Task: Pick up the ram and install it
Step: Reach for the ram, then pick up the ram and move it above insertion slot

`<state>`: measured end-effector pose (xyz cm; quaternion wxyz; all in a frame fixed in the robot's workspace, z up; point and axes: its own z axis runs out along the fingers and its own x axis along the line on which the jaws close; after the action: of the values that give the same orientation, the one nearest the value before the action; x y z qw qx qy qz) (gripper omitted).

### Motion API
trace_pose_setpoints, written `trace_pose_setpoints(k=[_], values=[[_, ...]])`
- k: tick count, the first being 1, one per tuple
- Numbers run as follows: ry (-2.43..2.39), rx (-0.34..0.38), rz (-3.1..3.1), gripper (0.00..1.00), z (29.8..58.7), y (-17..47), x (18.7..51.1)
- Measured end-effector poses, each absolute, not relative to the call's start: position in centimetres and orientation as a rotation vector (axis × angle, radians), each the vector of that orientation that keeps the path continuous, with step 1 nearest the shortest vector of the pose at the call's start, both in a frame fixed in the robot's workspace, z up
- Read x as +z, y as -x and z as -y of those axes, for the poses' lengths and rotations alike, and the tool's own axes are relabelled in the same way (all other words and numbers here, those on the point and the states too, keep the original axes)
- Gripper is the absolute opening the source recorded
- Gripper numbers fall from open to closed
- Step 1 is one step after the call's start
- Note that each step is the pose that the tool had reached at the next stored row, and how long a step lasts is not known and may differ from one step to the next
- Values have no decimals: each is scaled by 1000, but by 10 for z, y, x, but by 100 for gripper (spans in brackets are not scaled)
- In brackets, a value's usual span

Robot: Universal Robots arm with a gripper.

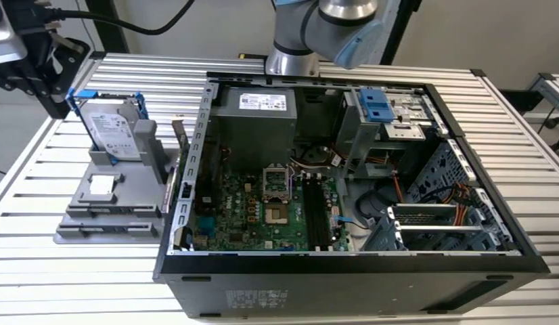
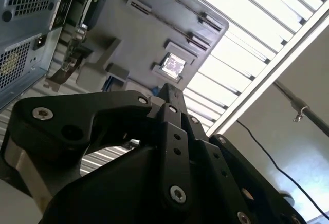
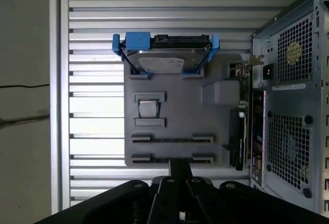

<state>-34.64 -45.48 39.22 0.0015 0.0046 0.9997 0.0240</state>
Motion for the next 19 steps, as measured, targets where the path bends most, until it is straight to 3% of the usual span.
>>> trace_pose_setpoints(k=[19], values=[[37,75,-3138,0,486,347,392]])
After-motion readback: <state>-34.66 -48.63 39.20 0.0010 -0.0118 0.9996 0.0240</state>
